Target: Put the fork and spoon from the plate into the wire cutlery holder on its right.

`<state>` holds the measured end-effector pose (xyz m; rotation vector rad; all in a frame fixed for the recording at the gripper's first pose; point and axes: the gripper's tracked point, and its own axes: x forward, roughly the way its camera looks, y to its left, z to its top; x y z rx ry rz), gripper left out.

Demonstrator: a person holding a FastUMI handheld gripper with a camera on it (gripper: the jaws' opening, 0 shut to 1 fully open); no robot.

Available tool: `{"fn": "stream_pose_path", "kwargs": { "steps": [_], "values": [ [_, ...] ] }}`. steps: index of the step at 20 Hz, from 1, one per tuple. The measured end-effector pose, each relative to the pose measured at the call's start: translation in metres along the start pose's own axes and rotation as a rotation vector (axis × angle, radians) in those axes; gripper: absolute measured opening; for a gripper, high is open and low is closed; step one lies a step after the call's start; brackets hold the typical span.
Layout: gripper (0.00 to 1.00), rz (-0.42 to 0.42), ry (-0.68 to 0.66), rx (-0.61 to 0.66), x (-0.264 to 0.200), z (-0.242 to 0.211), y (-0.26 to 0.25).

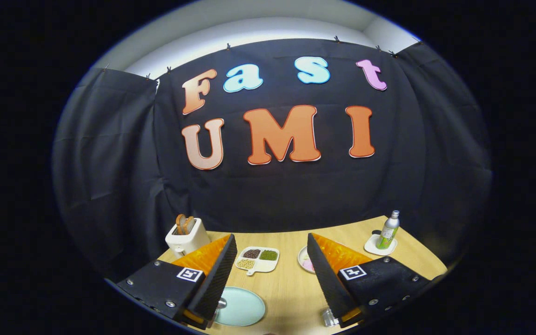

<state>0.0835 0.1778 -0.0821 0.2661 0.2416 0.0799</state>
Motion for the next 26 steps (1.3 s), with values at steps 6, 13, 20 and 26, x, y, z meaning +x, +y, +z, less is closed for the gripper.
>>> {"fn": "stream_pose_path", "kwargs": {
  "steps": [6,13,20,26],
  "values": [
    [0.91,0.096,0.115,-0.063,0.018,-0.050,0.066],
    [0.92,0.176,0.477,-0.104,0.029,-0.161,0.106],
    [0.92,0.167,0.772,-0.150,0.021,-0.245,0.119],
    [0.89,0.175,1.003,-0.199,0.002,-0.303,0.123]
  ]
}}
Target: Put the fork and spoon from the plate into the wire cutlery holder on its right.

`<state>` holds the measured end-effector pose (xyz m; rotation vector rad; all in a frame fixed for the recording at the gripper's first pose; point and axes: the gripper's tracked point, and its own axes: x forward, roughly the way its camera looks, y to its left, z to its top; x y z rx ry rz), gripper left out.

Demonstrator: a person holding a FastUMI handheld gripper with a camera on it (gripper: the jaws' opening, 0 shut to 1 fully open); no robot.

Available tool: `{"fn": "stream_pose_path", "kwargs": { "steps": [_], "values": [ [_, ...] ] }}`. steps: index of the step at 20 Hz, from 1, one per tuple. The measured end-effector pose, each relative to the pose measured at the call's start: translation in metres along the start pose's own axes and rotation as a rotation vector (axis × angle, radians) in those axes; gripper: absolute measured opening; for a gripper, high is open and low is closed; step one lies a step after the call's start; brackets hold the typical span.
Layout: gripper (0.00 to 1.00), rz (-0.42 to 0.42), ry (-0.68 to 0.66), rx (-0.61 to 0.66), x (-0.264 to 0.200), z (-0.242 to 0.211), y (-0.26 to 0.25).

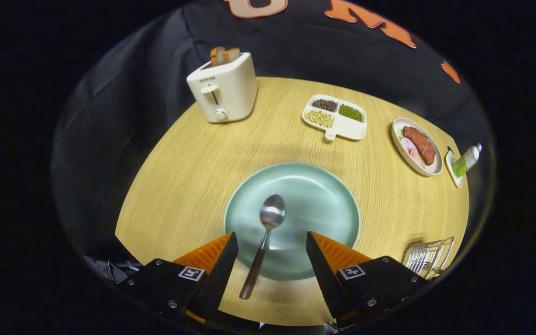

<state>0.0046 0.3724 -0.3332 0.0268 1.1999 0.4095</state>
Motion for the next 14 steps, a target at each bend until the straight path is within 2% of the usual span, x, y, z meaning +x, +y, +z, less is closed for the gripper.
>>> {"fn": "stream_pose_path", "kwargs": {
  "steps": [4,8,12,13,14],
  "values": [
    [0.79,0.004,0.120,0.020,0.016,-0.024,0.002],
    [0.65,-0.015,0.181,0.026,0.029,-0.032,-0.003],
    [0.36,-0.049,0.239,0.042,0.038,-0.041,-0.010],
    [0.26,-0.049,0.248,0.055,0.041,-0.042,-0.011],
    [0.21,-0.037,0.251,0.066,0.040,-0.043,-0.008]
  ]
}}
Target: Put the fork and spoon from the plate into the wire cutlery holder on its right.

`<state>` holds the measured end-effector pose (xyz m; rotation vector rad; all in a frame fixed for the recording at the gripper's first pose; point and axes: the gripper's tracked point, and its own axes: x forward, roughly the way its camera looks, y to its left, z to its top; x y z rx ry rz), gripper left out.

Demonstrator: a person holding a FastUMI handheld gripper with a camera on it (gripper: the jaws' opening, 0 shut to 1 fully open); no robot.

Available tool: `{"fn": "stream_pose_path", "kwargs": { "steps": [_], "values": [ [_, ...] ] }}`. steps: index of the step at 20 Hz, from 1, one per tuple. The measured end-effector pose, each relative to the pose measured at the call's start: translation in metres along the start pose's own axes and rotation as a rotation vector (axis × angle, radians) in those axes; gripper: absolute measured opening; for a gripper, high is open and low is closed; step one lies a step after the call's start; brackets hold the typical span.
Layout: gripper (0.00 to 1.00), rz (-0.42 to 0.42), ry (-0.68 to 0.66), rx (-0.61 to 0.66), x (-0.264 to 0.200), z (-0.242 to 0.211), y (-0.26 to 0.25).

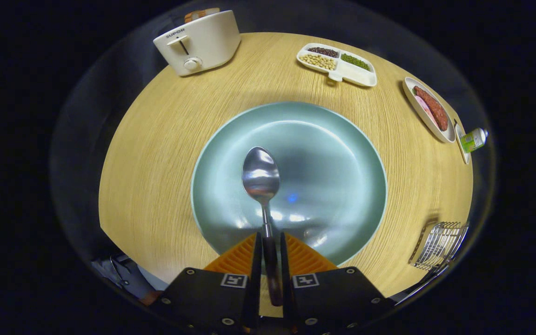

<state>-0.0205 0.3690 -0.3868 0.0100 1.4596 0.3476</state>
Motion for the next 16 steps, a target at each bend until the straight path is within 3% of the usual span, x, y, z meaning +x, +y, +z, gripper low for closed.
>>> {"fn": "stream_pose_path", "kwargs": {
  "steps": [1,5,10,16],
  "values": [
    [0.14,0.028,-0.001,0.000,-0.001,0.001,0.004],
    [0.05,0.063,-0.023,-0.024,-0.004,0.003,0.004],
    [0.05,0.129,-0.134,-0.007,-0.038,0.016,-0.006],
    [0.05,0.105,-0.264,0.046,-0.102,0.013,-0.064]
  ]
}}
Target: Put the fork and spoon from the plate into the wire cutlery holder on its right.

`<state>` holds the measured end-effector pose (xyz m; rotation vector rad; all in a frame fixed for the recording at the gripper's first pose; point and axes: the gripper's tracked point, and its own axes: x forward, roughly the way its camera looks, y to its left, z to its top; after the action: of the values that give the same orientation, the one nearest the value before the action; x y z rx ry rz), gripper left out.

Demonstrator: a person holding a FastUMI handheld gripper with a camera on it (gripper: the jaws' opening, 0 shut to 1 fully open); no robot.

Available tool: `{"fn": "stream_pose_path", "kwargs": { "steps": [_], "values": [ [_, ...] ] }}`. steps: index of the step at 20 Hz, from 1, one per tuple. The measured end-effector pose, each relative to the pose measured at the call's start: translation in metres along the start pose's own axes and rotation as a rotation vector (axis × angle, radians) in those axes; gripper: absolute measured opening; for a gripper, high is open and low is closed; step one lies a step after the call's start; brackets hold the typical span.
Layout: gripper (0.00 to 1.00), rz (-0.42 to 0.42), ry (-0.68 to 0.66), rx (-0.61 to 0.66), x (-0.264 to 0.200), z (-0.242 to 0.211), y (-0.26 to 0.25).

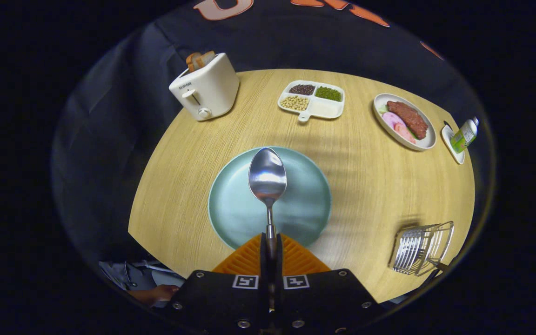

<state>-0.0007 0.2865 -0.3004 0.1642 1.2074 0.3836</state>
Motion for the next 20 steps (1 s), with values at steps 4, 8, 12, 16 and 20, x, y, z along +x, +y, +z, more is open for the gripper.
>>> {"fn": "stream_pose_path", "kwargs": {
  "steps": [4,8,12,16,20],
  "values": [
    [0.05,-0.048,-0.048,0.025,-0.037,-0.003,-0.042],
    [0.05,-0.111,-0.055,0.080,-0.064,-0.019,-0.089],
    [0.05,-0.173,-0.028,0.135,-0.078,-0.045,-0.135],
    [0.05,-0.176,0.008,0.135,-0.088,-0.066,-0.167],
    [0.05,-0.194,0.052,0.120,-0.092,-0.081,-0.190]
  ]
}}
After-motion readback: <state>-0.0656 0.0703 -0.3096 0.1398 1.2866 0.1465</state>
